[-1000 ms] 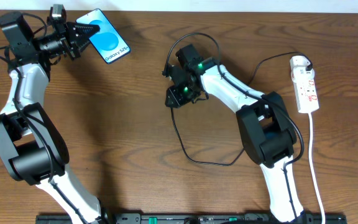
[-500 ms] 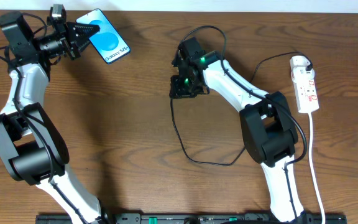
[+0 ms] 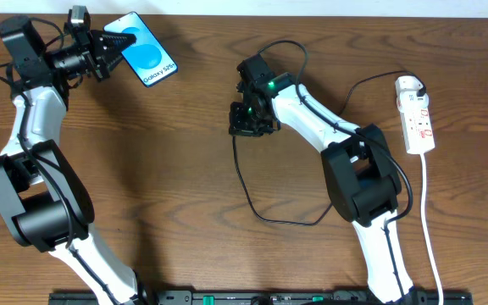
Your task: Plug charger to phone and switch on socket
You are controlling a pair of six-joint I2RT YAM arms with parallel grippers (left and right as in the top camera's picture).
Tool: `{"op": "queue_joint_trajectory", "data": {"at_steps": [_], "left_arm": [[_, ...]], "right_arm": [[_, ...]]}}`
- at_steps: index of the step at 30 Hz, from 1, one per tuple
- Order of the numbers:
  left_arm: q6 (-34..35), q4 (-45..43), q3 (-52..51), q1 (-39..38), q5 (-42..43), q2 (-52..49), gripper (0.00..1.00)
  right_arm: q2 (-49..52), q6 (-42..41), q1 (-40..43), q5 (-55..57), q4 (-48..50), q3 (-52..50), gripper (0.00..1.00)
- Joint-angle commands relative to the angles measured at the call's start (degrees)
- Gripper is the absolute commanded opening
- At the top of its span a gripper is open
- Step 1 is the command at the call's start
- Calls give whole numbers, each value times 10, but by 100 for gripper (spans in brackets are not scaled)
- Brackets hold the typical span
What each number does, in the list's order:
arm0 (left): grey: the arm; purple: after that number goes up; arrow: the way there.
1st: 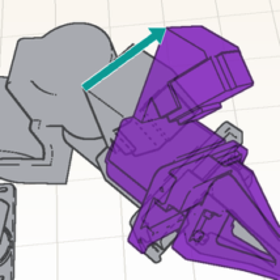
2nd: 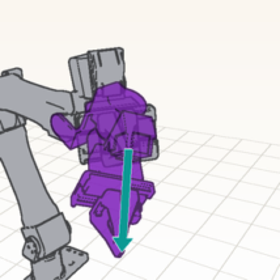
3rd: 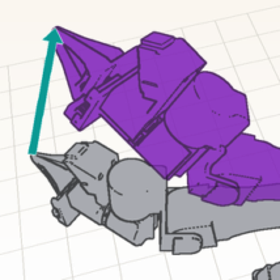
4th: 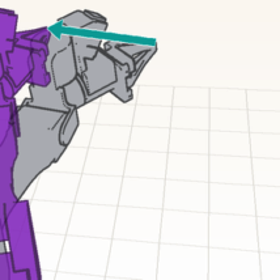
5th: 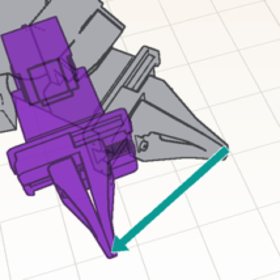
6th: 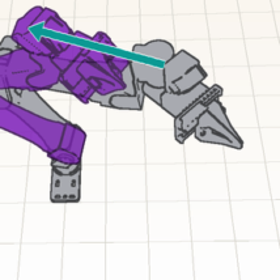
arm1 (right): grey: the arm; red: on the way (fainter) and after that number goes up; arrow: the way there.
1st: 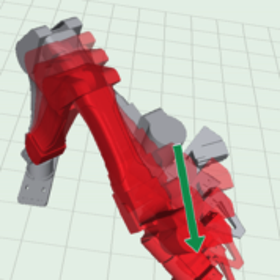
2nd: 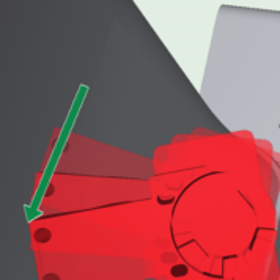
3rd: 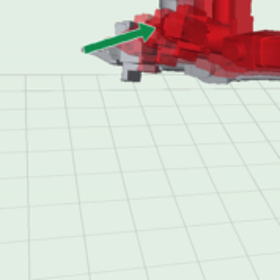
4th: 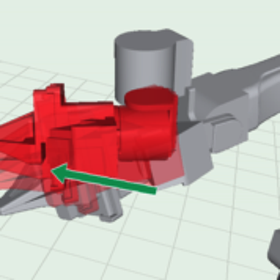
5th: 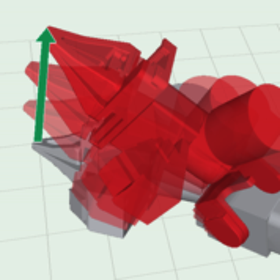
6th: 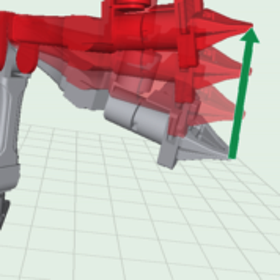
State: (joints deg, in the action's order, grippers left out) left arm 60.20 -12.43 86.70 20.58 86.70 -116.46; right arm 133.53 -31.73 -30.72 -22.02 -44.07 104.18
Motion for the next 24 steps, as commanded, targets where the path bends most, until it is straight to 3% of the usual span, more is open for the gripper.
{"op": "queue_joint_trajectory", "data": {"at_steps": [1, 10, 16, 19, 24], "left_arm": [[1, -4, 6, 1, 13, 4, 7], [1, -3, 6, 1, 14, 4, 8], [1, -3, 6, 1, 14, 4, 7], [1, -3, 6, 1, 14, 4, 7], [1, -3, 6, 1, 19, 4, 8]], "right_arm": [[22, -22, -1, 0, 4, 7, 25], [33, -30, -1, -10, 10, 7, 17], [33, -24, 0, -12, 12, 7, 1], [31, 52, 8, -78, 32, 7, 1], [13, 249, 40, -306, 57, 10, 1]]}}
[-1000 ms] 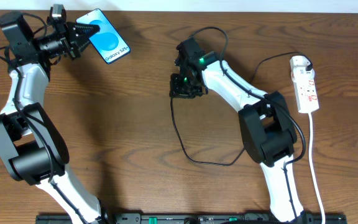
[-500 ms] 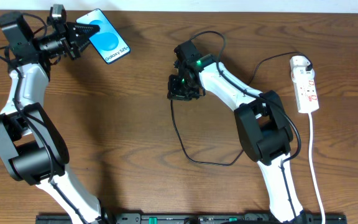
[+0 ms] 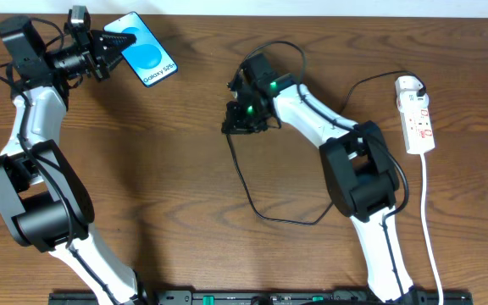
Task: Plug charger to phone and switch on socket
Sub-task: 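Raise the plug with the right gripper up to the phone's bottom edge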
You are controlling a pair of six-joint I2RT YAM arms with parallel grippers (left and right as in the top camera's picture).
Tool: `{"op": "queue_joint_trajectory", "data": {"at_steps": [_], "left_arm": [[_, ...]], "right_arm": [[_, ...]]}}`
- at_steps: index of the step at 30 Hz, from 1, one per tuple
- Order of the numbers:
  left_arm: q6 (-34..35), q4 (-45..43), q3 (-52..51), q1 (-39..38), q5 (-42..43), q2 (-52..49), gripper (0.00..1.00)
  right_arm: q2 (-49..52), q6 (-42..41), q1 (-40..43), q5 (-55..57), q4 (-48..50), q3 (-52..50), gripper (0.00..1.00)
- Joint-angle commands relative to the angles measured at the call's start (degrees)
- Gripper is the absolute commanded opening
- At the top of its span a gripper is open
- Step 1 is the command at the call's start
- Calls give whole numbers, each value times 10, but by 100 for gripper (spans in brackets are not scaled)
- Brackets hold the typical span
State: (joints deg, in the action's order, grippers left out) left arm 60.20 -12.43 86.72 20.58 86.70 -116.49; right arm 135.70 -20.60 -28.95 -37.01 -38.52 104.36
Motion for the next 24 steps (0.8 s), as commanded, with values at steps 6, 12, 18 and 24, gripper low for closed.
{"op": "queue_joint_trajectory", "data": {"at_steps": [6, 12, 18, 24], "left_arm": [[1, -3, 6, 0, 28, 5, 7], [-6, -4, 6, -14, 29, 5, 7], [-32, -4, 6, -40, 33, 5, 8], [-39, -4, 6, -40, 28, 5, 7]], "right_arm": [[-39, 214, 54, -364, -6, 9, 1], [-42, 196, 46, -465, 31, 9, 1], [-42, 136, 38, -525, 102, 9, 1], [-42, 51, 36, -525, 169, 10, 1]]}}
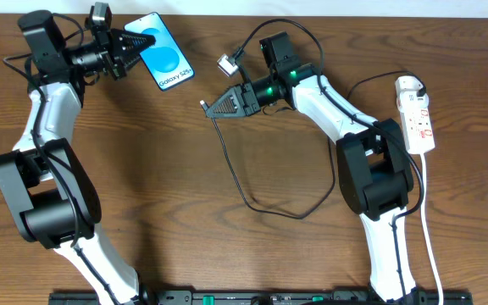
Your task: Plug charger to phone and switch on socket
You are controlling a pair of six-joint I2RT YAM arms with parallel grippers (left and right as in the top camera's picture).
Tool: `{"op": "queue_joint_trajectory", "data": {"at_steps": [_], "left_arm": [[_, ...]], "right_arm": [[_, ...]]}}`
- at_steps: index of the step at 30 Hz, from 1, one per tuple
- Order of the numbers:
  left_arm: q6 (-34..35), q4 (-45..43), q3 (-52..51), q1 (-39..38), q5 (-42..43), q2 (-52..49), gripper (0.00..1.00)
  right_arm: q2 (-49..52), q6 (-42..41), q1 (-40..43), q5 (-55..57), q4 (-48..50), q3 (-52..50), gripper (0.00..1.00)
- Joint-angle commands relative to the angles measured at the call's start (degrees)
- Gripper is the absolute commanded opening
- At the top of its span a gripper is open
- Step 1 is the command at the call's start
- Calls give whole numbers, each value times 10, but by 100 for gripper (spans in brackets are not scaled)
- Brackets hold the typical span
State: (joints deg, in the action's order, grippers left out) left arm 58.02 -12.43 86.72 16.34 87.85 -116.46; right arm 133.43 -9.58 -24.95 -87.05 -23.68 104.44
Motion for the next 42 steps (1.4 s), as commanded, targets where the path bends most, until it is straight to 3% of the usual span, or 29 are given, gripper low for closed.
{"op": "queue_joint_trajectory", "data": {"at_steps": [1, 9, 12, 42], "left_arm": [[-18, -4, 6, 2, 13, 4, 8], [-21, -10, 6, 2, 12, 4, 8], [-20, -10, 6, 2, 12, 4, 7], [-33, -10, 6, 2, 10, 4, 7]], "right_arm": [[-20, -89, -7, -24, 47, 9, 1], [-20, -313, -30, -9, 289, 9, 1], [-20, -356, -34, 7, 322, 9, 1], [-20, -419, -33, 1, 382, 9, 1]]}}
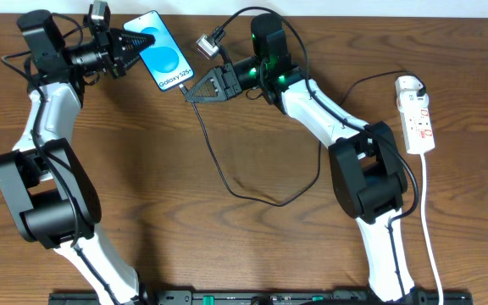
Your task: Plug charger to phone and switch on socket
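Observation:
A phone (pixel 162 61) with a blue screen lies tilted at the table's far left, and my left gripper (pixel 139 47) is shut on its upper end. My right gripper (pixel 191 93) is shut on the black charger cable (pixel 219 161) at its plug end. The plug tip sits right by the phone's lower end; contact cannot be told. The cable loops over the table toward the right. A white socket strip (pixel 417 119) lies at the far right, with a white plug in its top outlet.
The socket's white lead (pixel 428 212) runs down the right side to the front edge. A black rail (pixel 261 298) lines the front edge. My two arm bases stand near the front, left and right.
My right gripper, holding the cable's plug end, has moved left and up to the phone's lower end. The cable loop has shifted with it. The left gripper and phone have stayed put.
At first my left gripper held the phone at the far left while the right gripper was low over the cable at mid table. The right gripper then held the plug end raised and pointing left, and the phone had shifted slightly right. Now the plug is at the phone.

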You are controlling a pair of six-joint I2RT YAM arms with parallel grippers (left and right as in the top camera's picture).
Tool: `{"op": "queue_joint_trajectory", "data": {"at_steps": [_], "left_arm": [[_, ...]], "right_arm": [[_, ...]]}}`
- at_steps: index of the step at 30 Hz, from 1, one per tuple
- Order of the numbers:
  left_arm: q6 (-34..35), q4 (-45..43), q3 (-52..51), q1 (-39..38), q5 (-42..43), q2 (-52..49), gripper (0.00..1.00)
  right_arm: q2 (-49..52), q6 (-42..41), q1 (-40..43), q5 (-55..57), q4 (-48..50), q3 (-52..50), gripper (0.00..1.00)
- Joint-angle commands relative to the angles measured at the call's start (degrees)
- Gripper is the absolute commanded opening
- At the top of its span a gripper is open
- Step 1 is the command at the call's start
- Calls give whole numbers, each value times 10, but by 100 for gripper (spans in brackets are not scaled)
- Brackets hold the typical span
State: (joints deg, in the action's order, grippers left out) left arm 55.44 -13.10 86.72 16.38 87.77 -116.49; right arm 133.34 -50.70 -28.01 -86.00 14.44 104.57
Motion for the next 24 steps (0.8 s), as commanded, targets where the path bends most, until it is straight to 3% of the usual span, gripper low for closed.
{"op": "queue_joint_trajectory", "data": {"at_steps": [1, 24], "left_arm": [[-7, -3, 6, 2, 12, 5, 8], [-7, -3, 6, -14, 16, 5, 8]], "right_arm": [[-19, -8, -2, -9, 1, 7, 1], [-19, -18, -4, 13, -1, 7, 1]]}}
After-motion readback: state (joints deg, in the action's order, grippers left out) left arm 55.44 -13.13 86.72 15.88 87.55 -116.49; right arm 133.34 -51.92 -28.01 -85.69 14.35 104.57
